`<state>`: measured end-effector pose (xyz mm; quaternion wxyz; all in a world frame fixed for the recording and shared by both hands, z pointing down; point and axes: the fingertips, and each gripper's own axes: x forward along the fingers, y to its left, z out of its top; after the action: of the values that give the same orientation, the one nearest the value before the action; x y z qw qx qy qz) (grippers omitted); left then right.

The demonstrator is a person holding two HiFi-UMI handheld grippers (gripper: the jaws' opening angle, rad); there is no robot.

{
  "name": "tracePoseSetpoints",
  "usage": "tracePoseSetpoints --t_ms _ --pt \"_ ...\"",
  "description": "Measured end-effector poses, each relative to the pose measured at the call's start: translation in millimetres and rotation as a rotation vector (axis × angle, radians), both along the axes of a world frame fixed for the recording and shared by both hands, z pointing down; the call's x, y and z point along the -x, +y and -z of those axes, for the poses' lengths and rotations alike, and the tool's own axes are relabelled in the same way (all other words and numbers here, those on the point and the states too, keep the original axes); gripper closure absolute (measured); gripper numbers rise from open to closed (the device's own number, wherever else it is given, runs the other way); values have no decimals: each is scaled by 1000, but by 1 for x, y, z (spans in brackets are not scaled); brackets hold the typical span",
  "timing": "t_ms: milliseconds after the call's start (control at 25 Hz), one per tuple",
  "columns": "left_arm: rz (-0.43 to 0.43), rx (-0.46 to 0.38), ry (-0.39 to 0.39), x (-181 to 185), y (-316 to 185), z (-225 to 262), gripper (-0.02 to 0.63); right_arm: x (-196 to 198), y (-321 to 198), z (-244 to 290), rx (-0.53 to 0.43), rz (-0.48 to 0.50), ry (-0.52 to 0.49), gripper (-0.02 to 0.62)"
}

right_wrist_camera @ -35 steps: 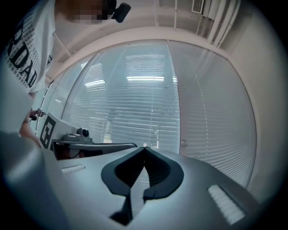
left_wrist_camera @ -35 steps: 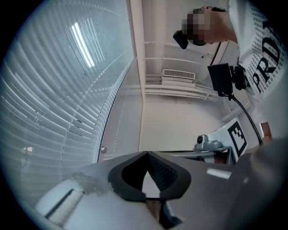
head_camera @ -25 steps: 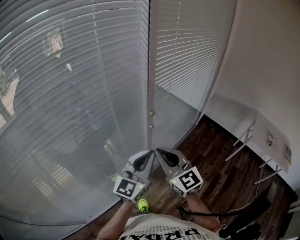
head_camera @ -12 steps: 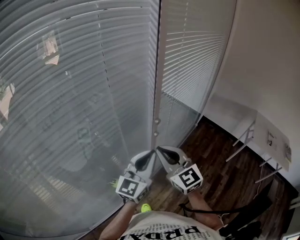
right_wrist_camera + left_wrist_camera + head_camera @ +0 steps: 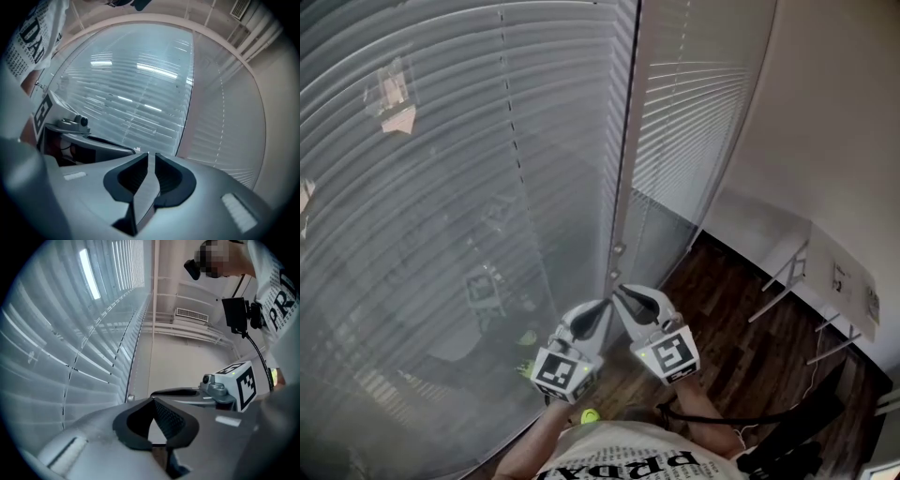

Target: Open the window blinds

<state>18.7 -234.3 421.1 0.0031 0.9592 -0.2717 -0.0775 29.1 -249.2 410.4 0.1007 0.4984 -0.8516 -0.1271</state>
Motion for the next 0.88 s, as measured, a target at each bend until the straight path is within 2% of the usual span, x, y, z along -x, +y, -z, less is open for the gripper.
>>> tracePoseSetpoints --t_ms 160,280,560,880 --pt "16 9 9 1 -7 -4 614 -5 -11 -1 -7 -13 5 487" --pt "37 17 2 -2 -12 -8 614 -10 -16 -4 -16 -15 21 454" --pt "81 19 19 -11 -17 1 614 -19 -35 -9 -27 -5 166 453" --pt "151 46 30 -22 -50 -21 614 -39 -77 -34 -80 0 292 434"
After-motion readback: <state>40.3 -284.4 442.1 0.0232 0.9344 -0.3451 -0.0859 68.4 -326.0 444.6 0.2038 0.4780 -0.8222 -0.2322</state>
